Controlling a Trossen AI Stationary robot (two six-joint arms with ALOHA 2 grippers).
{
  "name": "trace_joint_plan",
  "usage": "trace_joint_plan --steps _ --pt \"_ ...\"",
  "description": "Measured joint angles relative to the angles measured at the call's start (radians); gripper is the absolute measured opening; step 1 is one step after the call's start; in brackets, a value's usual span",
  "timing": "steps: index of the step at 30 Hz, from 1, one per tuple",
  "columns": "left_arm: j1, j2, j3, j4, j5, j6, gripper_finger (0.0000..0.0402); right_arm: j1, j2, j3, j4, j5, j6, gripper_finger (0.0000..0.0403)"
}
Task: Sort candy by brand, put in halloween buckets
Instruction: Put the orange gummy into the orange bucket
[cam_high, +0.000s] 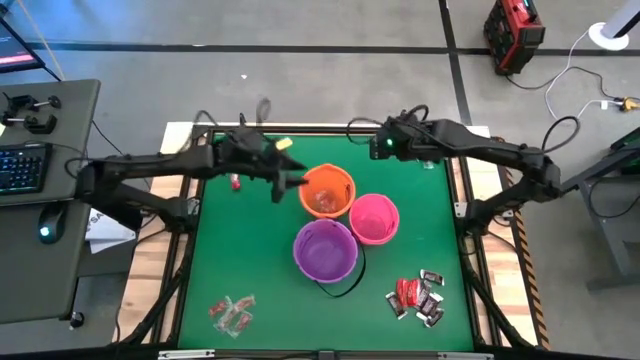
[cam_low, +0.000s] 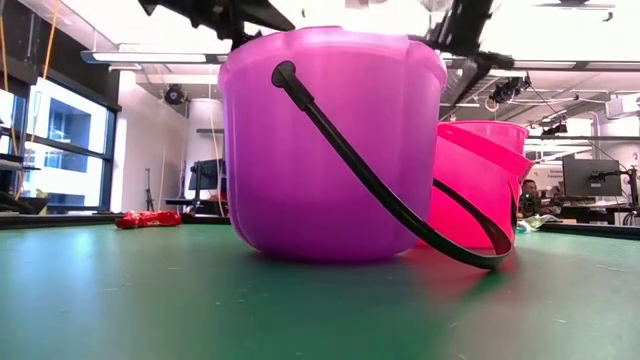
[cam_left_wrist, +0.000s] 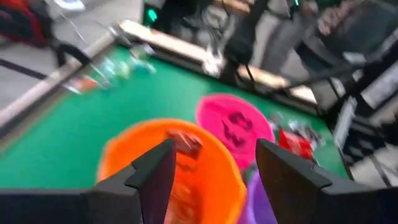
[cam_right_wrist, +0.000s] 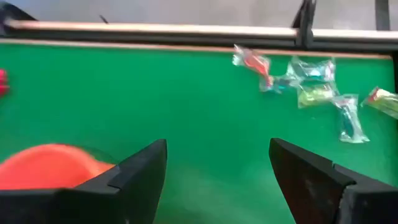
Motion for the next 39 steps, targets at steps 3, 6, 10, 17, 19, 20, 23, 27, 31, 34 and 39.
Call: trace_joint_plan --steps 3,6,10,17,19,20,23,27,31,34,39 --pt "0.044 -0.037 0.000 -0.002 -0.009 -0.001 0.0209 -0.129 0.065 0.000 0.079 -0.133 -0.176 0.0277" --pt "0.075 -0.050 0.000 -0.002 -0.017 -0.022 0.0209 -0.253 0.161 0.000 0.160 -0.219 -0.350 0.0277" --pt "0.091 -0.048 0.000 -0.006 -0.075 -0.078 0.0209 -0.402 0.302 0.000 0.242 -0.312 -0.547 0.0277" --pt "0.087 -0.045 0.000 -0.005 -0.236 -0.140 0.0209 -0.544 0.481 0.000 0.295 -0.387 -0.753 0.0277" --pt "0.087 -0.045 0.000 -0.005 -0.288 -0.152 0.0209 -0.566 0.516 0.000 0.305 -0.387 -0.782 0.0277" --pt "0.087 -0.045 0.000 -0.005 -0.311 -0.158 0.0209 -0.574 0.531 0.000 0.309 -0.386 -0.794 0.0276" --pt "0.087 -0.045 0.000 -0.004 -0.362 -0.168 0.0209 -0.583 0.560 0.000 0.333 -0.392 -0.827 0.0271" --pt "0.087 -0.045 0.000 -0.004 -0.398 -0.175 0.0209 -0.581 0.568 0.000 0.364 -0.404 -0.860 0.0255" --pt "0.087 -0.045 0.000 -0.004 -0.425 -0.176 0.0209 -0.571 0.568 0.000 0.394 -0.405 -0.896 0.0230" --pt "0.088 -0.043 0.000 -0.003 -0.427 -0.176 0.0209 -0.566 0.581 0.001 0.404 -0.402 -0.909 0.0198" --pt "0.087 -0.041 0.000 -0.006 -0.427 -0.176 0.0209 -0.566 0.600 0.001 0.400 -0.401 -0.902 0.0130"
